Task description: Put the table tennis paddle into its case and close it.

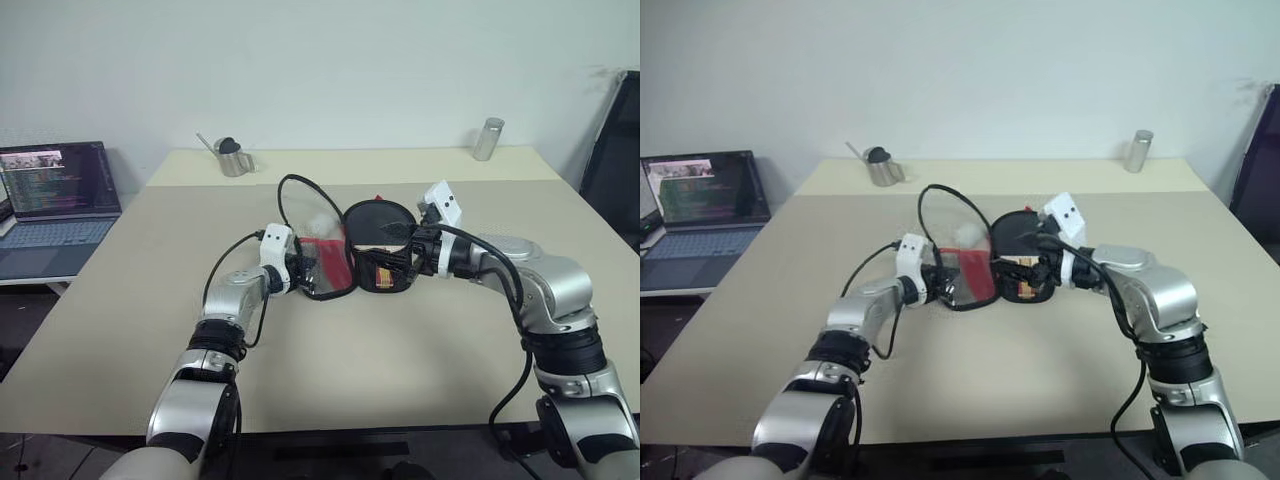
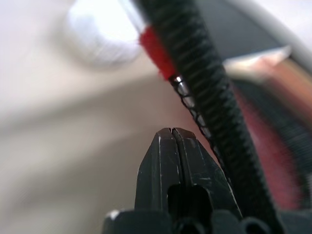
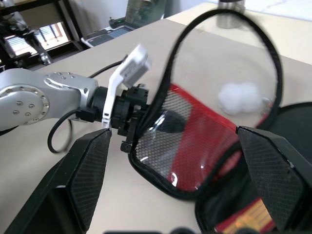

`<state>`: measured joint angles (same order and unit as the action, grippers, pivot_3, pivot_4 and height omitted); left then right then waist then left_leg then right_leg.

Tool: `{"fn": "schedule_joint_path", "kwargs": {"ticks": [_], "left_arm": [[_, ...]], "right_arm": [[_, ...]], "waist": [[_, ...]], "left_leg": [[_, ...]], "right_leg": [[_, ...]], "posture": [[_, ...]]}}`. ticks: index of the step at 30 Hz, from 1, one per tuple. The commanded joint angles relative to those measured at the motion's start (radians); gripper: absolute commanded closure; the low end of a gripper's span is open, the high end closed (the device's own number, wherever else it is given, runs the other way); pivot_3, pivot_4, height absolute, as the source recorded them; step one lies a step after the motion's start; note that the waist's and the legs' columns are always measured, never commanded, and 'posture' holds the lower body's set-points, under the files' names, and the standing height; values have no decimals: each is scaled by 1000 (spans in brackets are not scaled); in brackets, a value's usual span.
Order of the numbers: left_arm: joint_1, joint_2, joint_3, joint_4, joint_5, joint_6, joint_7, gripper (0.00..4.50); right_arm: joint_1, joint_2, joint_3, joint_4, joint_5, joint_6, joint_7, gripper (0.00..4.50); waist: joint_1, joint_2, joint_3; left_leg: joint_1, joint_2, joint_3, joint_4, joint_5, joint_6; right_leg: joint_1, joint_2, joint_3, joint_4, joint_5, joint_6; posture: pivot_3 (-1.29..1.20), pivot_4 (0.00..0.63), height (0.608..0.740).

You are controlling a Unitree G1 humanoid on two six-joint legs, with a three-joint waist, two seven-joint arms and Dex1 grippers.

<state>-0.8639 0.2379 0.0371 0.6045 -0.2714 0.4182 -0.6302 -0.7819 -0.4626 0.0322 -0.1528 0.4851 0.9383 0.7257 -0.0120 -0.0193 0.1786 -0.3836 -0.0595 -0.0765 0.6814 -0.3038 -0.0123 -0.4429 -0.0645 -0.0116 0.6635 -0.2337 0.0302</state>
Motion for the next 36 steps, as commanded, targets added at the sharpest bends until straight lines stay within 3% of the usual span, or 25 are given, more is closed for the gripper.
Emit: {"fn": "schedule_joint_path", "kwargs": {"ticks": [1, 5, 11, 14, 18, 21, 25, 32, 36], "left_arm": [[-82, -82, -9, -129, -41, -4, -1, 4448], [-129, -226, -58, -21, 48, -62, 142, 4448], [-91, -269, -122, 86, 158, -96, 242, 4448], [-41, -196, -56, -115, 47, -62, 109, 4448], [50, 46, 45, -442, -185, 159, -153, 4448], [97, 196, 114, -506, -262, 256, -215, 3887], [182, 330, 155, -570, -298, 315, -260, 2526], [302, 406, 204, -714, -382, 374, -272, 165], [367, 418, 201, -787, -402, 391, -248, 25]], "right_arm": [[-16, -38, -69, -4, 5, -28, -16, 0], [-31, -50, -131, 56, -10, -25, -92, 0], [-49, -29, -219, 89, 6, 20, -223, 0], [-53, 20, -363, 160, 57, 143, -348, 0], [-39, 103, -503, 252, 98, 260, -475, 0], [-12, 145, -522, 309, 99, 274, -507, 0], [-22, 197, -560, 382, 110, 249, -540, 0], [-22, 235, -536, 470, 95, 195, -557, 0], [-15, 249, -530, 511, 98, 195, -560, 0]], "waist": [[14, 0, 0], [20, -1, -1], [-5, -1, -1], [-20, -1, -1], [-24, 0, -1], [-24, 3, -3], [-19, 4, -3], [-17, 4, -3], [-21, 4, -3]], "left_leg": [[0, 0, 0, 0, 0, 0], [0, -1, 0, 1, 0, 0], [3, 2, 5, -1, 0, 0], [3, 3, 5, -1, 0, 0], [2, 5, 5, -1, 0, 0], [3, 5, 5, -2, 0, 0], [3, 3, 4, -1, 0, 0], [3, 2, 2, 0, 0, 0], [4, 3, 3, -1, 0, 0]], "right_leg": [[0, 0, 0, 0, 0, 0], [2, 0, 0, -1, 0, 1], [0, 2, 2, 1, 0, 1], [0, 2, 4, 2, 0, 0], [0, 3, 4, 2, 1, -1], [0, 4, 5, 2, 1, -1], [1, 3, 4, 1, 1, -1], [1, 3, 3, 1, 1, -1], [1, 3, 4, 1, 1, -1]], "posture": [[0, 150, 740], [0, 150, 740], [0, 150, 740], [0, 150, 740], [0, 150, 740], [0, 150, 740], [0, 150, 740], [0, 150, 740], [0, 150, 740]]}}
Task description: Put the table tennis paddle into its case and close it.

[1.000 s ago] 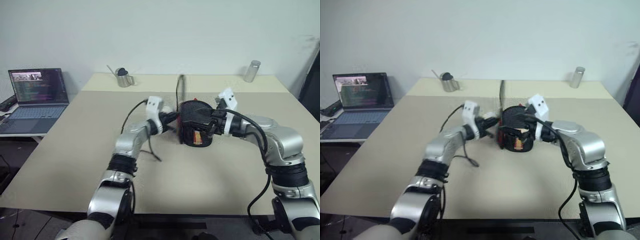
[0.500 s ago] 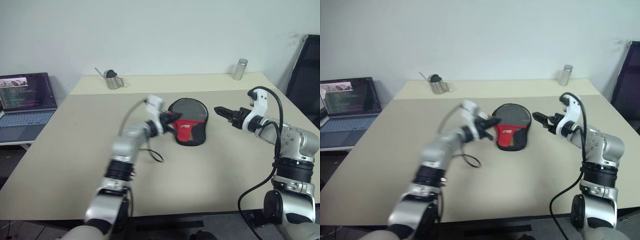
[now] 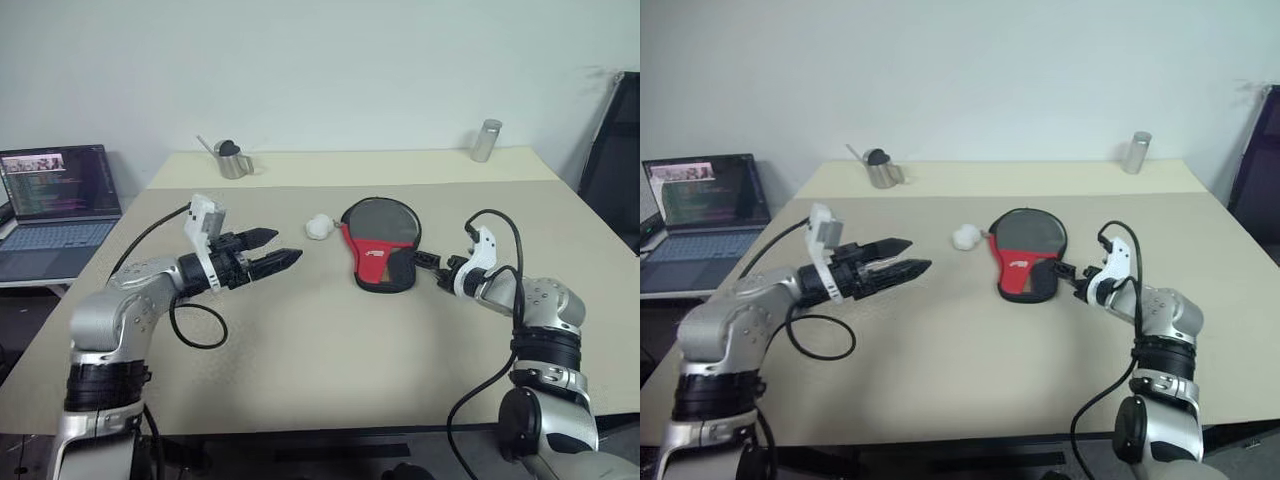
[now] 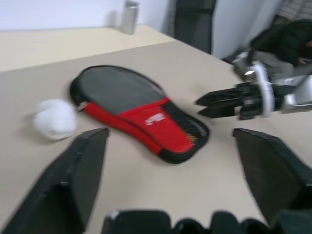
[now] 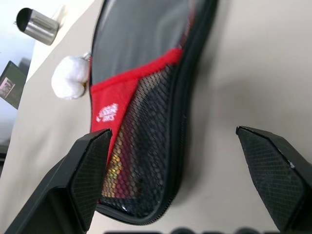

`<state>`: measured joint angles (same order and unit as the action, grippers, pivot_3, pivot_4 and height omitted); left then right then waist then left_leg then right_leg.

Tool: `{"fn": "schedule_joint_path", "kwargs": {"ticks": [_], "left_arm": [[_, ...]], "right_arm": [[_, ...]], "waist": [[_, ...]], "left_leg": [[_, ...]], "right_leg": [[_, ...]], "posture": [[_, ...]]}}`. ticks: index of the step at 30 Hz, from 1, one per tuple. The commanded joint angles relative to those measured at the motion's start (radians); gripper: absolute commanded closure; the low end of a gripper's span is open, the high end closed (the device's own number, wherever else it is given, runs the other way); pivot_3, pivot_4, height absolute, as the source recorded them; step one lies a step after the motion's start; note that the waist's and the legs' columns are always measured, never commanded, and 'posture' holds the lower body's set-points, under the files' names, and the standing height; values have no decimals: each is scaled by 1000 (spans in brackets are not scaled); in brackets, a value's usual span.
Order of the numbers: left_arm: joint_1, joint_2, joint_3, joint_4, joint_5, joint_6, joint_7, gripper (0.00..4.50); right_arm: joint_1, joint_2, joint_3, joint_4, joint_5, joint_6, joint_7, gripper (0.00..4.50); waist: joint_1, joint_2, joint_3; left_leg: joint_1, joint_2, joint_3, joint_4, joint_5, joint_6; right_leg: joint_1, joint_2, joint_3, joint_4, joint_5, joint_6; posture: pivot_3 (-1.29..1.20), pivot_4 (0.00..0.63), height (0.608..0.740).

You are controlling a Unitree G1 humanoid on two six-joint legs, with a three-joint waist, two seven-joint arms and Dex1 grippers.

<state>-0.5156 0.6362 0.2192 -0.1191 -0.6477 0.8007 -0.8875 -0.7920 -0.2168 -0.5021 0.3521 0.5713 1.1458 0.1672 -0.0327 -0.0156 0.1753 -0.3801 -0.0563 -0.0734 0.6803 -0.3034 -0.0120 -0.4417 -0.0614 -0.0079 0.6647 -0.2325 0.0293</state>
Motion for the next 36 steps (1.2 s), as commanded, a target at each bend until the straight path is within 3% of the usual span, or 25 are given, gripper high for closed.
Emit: {"fn": "schedule_joint_path", "kwargs": {"ticks": [1, 13, 22, 25, 36], "left_arm": [[31, 21, 18, -76, -30, 8, 9, 25], [96, 34, -2, -171, -53, 16, 29, 25], [113, 43, -1, -194, -61, 17, 60, 25], [113, 45, -2, -197, -60, 15, 63, 0], [101, 59, -13, -180, -51, 1, 56, 0]], "right_arm": [[-5, 9, 14, 11, 14, -12, 7, 0], [4, 182, 85, -33, 39, 19, 9, 0], [-15, 202, 91, 36, -1, -52, -5, 0], [-24, 196, 73, 80, -16, -107, -42, 633], [-23, 175, 62, 118, 17, -117, -73, 4361]], "waist": [[-1, 0, 0], [-21, 0, -2], [-25, -1, -2], [-25, -1, -2], [-25, -1, -3]], "left_leg": [[0, 0, 0, 0, 0, 0], [4, 2, 1, 0, 0, 1], [7, 4, 3, -1, -1, 1], [14, 5, 5, -2, -2, 4], [23, 10, 4, -2, -3, 4]], "right_leg": [[0, 0, 0, 0, 0, 0], [2, 3, 2, 2, 0, -1], [3, 5, 4, 2, 1, -1], [10, 6, 6, 1, 1, -2], [20, 9, 3, -1, 2, -4]], "posture": [[0, 150, 740], [0, 150, 740], [0, 150, 740], [0, 150, 740], [0, 150, 740]]}}
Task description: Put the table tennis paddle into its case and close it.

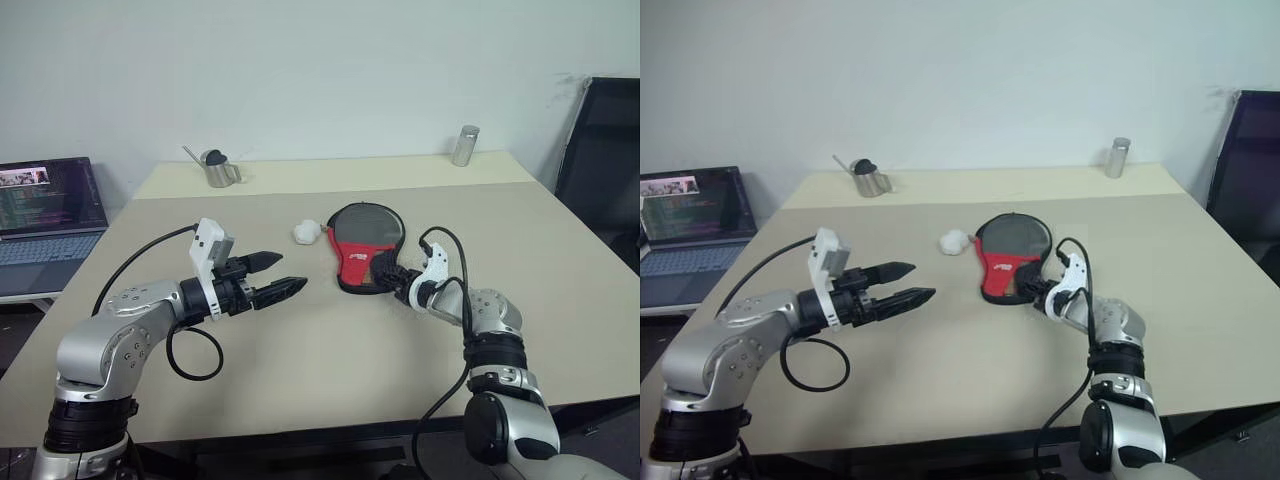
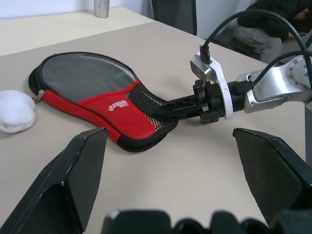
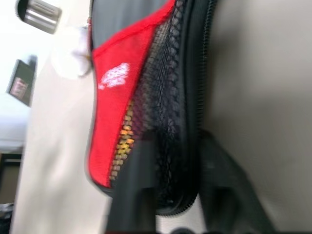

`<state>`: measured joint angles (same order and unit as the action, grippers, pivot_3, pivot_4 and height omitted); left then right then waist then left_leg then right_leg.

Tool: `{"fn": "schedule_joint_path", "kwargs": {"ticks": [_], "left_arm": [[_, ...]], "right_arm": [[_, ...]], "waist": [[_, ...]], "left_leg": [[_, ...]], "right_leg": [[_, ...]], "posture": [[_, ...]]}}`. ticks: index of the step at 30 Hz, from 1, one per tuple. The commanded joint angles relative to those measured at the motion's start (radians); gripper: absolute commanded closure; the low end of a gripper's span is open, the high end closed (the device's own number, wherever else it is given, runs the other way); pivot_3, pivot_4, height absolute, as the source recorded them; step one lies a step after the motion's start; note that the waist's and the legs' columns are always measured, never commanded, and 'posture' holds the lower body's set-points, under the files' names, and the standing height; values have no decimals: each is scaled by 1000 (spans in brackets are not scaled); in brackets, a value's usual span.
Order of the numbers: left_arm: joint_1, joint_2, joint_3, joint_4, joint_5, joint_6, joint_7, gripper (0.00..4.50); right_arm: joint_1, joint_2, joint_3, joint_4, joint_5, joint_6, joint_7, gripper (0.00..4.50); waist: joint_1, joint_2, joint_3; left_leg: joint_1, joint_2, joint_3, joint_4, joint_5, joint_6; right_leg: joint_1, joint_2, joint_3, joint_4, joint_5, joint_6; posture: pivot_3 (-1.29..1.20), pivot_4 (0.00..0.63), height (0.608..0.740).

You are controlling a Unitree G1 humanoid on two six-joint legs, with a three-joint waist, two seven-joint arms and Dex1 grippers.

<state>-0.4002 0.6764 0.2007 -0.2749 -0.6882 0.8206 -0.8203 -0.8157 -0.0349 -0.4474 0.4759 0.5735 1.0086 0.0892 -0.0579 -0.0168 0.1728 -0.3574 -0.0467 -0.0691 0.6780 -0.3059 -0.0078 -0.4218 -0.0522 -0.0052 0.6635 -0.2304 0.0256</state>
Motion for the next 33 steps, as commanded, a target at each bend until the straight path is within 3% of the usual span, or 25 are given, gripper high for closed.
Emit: {"fn": "schedule_joint_path", "kwargs": {"ticks": [1, 7, 10, 14, 23, 33], "left_arm": [[-15, 19, 4, -22, -9, -20, -13, 0], [-25, 22, -4, -5, -2, -27, -25, 0], [-38, 31, -12, 21, 5, -31, -44, 0], [-53, 39, -30, 57, 15, -43, -62, 0], [-113, 38, -76, 123, 34, -56, -100, 0], [-116, 59, -82, 140, 51, -61, -118, 0]], "right_arm": [[2, -10, 7, -14, 21, 31, 9, 4466], [50, -66, 57, -150, 87, 242, 70, 4466], [153, -152, 141, -354, 182, 439, 169, 4466], [292, -248, 243, -536, 244, 547, 261, 4466], [467, -330, 303, -740, 318, 605, 362, 4466], [570, -417, 276, -818, 384, 606, 409, 4466]], "waist": [[1, 0, 0], [10, 0, 0], [18, 0, 0], [24, 0, 0], [27, 0, 0], [29, 0, 0]], "left_leg": [[0, 0, 0, 0, 0, 0], [-3, 0, -3, 0, 0, 0], [-7, 0, -4, -1, 0, 0], [-8, 0, -3, -3, -1, 2], [-7, 1, -5, -3, -2, 3], [-7, 1, -5, -4, -3, 2]], "right_leg": [[0, 0, 0, 0, 0, 0], [-1, 0, -3, -2, 0, 0], [-2, 0, -4, -6, 0, 0], [-3, 0, -4, -10, -1, 0], [0, 0, -6, -13, -1, 0], [0, 0, -6, -16, -1, 1]], "posture": [[0, 150, 740], [0, 150, 740], [0, 150, 740], [0, 150, 740], [0, 150, 740], [0, 150, 740]]}}
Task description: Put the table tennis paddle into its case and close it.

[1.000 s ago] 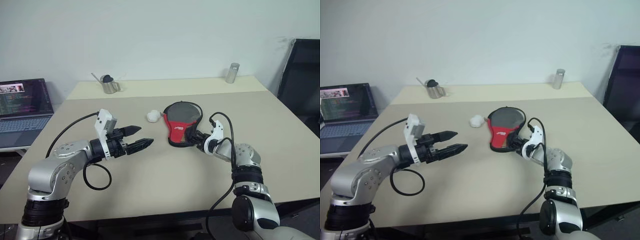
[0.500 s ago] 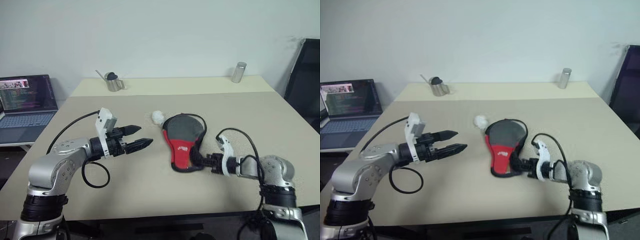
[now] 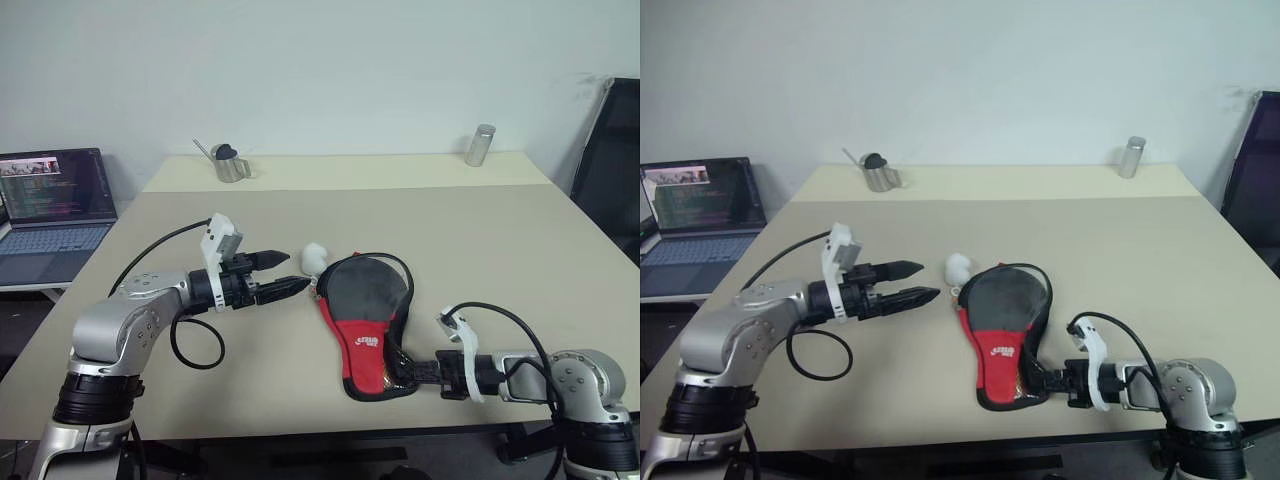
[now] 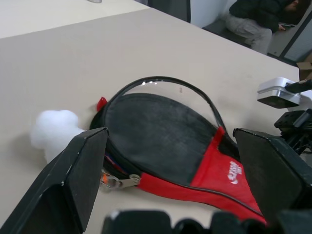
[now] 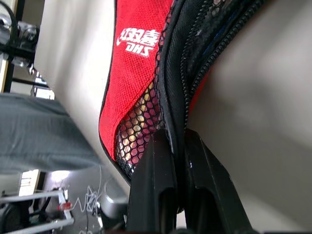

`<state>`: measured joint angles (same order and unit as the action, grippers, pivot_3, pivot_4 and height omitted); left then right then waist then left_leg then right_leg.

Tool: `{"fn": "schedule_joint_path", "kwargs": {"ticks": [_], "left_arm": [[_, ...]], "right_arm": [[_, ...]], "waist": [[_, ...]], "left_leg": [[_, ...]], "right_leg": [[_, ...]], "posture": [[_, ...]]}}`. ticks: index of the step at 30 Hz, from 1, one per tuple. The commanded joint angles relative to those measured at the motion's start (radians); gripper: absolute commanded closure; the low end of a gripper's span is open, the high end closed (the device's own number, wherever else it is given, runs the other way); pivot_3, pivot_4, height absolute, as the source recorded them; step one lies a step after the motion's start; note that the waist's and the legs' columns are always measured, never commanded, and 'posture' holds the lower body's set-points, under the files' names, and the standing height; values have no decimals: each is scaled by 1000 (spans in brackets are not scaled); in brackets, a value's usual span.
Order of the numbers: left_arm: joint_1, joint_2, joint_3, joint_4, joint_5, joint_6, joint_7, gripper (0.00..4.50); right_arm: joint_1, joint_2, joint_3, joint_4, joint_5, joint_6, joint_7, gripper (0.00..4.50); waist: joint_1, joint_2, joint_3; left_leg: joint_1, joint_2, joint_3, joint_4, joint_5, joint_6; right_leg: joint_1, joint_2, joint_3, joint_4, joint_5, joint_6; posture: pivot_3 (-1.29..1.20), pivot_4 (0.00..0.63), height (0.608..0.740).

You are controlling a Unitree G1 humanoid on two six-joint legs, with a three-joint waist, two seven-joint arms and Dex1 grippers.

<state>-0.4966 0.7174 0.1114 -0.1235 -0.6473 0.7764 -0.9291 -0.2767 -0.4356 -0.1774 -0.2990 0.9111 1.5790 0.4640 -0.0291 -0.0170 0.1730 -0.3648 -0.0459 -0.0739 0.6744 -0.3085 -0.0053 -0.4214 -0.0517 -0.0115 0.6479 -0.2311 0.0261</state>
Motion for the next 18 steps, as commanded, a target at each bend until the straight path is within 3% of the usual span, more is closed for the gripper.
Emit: {"fn": "schedule_joint_path", "kwargs": {"ticks": [1, 15, 18], "left_arm": [[-20, 19, 3, -14, 13, -18, -10, 0], [-34, 16, 1, -16, 13, -17, -12, 0], [-34, 15, 0, -14, 16, -19, -13, 0]], "right_arm": [[40, -17, 1, -49, 55, 35, 36, 4466], [85, -27, 0, -87, 38, -4, 9, 4466], [82, -30, 3, -73, 30, -24, 12, 3758]], "waist": [[0, 0, 0], [0, 0, 0], [0, 0, 0]], "left_leg": [[0, 0, 0, 0, 0, 0], [0, 0, 0, 0, 0, 0], [0, 0, 0, 1, 0, 0]], "right_leg": [[0, 0, 0, 0, 0, 0], [0, 0, 0, 0, 0, 0], [0, 0, 0, 0, 0, 0]], "posture": [[0, 150, 740], [0, 150, 740], [0, 150, 740]]}}
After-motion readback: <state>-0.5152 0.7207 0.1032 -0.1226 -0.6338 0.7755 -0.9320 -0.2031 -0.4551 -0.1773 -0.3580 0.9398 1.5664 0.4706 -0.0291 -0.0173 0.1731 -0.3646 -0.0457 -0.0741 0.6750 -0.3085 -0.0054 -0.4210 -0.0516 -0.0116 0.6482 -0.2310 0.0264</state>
